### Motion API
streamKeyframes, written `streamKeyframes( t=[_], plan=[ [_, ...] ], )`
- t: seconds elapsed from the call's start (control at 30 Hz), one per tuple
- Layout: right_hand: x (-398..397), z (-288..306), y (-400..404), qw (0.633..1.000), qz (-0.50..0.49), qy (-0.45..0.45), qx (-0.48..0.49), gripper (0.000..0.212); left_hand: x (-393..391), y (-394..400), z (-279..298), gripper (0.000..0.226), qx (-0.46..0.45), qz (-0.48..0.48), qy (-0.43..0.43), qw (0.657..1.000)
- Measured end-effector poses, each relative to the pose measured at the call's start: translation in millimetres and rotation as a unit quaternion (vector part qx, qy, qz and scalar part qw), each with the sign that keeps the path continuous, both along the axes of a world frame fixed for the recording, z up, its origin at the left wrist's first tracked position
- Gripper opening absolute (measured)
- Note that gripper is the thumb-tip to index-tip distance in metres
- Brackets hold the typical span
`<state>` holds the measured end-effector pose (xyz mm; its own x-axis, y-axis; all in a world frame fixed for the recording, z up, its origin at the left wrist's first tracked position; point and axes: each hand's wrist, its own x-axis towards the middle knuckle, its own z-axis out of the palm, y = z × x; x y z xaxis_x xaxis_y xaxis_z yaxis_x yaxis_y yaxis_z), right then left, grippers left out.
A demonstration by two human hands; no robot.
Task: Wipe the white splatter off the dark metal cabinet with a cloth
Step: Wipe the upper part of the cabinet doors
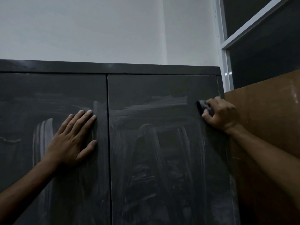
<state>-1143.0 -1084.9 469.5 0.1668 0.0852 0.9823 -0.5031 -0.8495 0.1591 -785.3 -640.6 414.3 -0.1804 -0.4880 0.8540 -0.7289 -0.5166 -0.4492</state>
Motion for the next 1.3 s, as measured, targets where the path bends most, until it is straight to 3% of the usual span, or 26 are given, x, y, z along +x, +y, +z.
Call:
streamKeyframes(
  t=[0.1,0.17,0.23,0.3,0.37,0.47,0.53,0.63,0.73,0.8,0.93,1.13,1.3],
  plan=[
    [-7,31,-1,0.985,0.01,-0.118,0.124,0.025,0,0,-1,0.084,-0.002,0.002,0.0,1.0],
    [3,40,7,0.972,0.008,-0.174,0.155,0.022,1,1,-1,0.084,-0.002,0.001,0.0,1.0],
    [10,26,14,0.986,0.026,-0.134,0.098,0.024,0,2,0,0.084,-0.003,-0.002,0.001,1.0],
    [4,0,6,0.999,0.024,-0.023,0.002,0.031,-1,0,0,0.084,-0.003,-0.004,-0.001,1.0],
    [-7,-5,-8,0.999,0.006,0.019,-0.027,0.037,-1,0,-1,0.084,-0.007,-0.004,-0.006,1.0],
    [0,28,0,0.987,0.016,-0.129,0.096,0.031,-2,0,-2,0.084,-0.009,-0.001,-0.007,1.0],
    [19,39,15,0.977,0.018,-0.175,0.122,0.027,-1,0,-2,0.084,-0.006,-0.001,-0.002,1.0],
    [39,9,29,0.997,0.031,-0.07,-0.017,0.027,-1,1,-2,0.084,-0.004,0.002,0.002,1.0],
    [23,-3,14,0.99,0.014,0.047,-0.131,0.032,-1,0,-1,0.084,-0.003,-0.001,-0.001,1.0],
    [18,16,11,0.995,0.006,0.021,-0.099,0.031,-1,0,-1,0.084,-0.007,-0.003,-0.002,1.0],
    [39,32,36,0.99,0.03,-0.135,0.034,0.03,0,0,-2,0.085,-0.006,-0.002,-0.001,1.0],
    [12,5,41,0.991,0.009,0.106,-0.076,0.054,0,1,-2,0.085,-0.008,-0.008,-0.002,1.0],
    [8,29,27,0.974,-0.024,0.129,-0.187,0.046,0,1,-1,0.084,-0.008,-0.006,-0.006,1.0]
  ],
)
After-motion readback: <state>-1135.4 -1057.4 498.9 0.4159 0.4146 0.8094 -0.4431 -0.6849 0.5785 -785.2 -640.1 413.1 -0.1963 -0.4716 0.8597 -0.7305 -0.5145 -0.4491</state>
